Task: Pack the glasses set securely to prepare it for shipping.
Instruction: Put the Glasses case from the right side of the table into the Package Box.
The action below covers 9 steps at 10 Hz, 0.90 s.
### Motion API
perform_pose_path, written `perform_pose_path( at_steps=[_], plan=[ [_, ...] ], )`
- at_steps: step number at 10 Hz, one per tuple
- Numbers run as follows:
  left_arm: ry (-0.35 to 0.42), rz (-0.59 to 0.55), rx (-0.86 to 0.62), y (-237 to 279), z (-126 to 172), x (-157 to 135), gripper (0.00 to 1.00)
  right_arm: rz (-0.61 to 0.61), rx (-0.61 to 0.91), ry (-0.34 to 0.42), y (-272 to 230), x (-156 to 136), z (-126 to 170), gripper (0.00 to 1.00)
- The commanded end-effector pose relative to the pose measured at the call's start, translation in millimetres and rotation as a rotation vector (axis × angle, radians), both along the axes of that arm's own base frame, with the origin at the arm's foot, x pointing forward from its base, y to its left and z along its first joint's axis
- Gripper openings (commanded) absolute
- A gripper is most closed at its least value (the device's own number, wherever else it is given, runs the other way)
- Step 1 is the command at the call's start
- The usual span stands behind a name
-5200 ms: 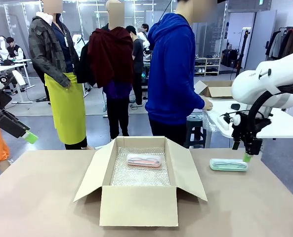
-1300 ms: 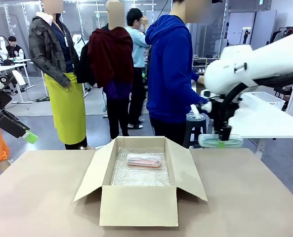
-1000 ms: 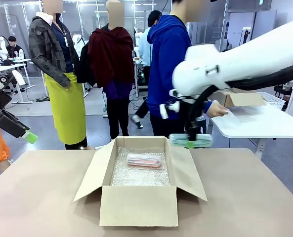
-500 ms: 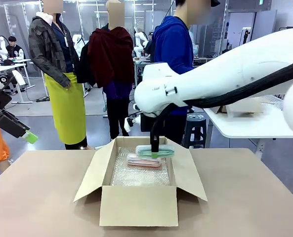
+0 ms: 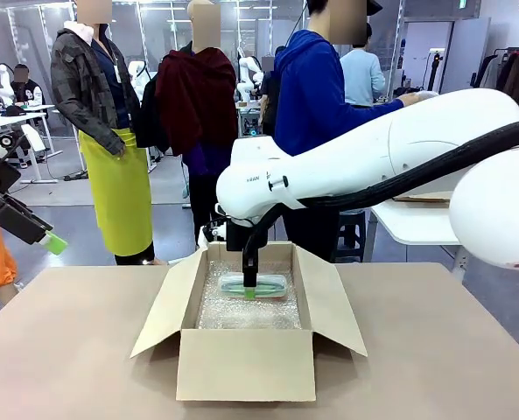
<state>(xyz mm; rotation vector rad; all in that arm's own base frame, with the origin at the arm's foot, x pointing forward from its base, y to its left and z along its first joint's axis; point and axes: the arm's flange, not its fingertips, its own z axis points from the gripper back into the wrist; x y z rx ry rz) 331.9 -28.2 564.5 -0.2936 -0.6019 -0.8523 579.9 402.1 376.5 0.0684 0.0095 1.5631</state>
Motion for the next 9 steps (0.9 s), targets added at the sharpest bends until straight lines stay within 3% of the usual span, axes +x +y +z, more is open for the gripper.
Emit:
perform_pose_path(
  at_steps=[1, 4, 6, 7, 9],
  plan=[
    [-0.006, -0.019, -0.017, 2.7, 1.7, -0.2, 1.00, -0.020, 0.013, 0.006, 2.5, 2.1, -8.7, 0.41],
    [-0.006, -0.019, -0.017, 2.7, 1.7, -0.2, 1.00, -0.027, 0.008, 0.057, -9.8, 3.4, -47.4, 0.41],
    [-0.006, -0.019, -0.017, 2.7, 1.7, -0.2, 1.00, -0.013, 0.017, 0.048, -10.3, -0.3, -52.3, 0.41],
    [-0.006, -0.019, -0.017, 2.7, 1.7, -0.2, 1.00, 0.000, 0.017, 0.039, -10.9, -2.1, -49.3, 1.00],
    [-0.006, -0.019, -0.017, 2.7, 1.7, -0.2, 1.00, 0.007, 0.019, 0.042, -8.9, -0.5, -49.1, 1.00]
  ],
)
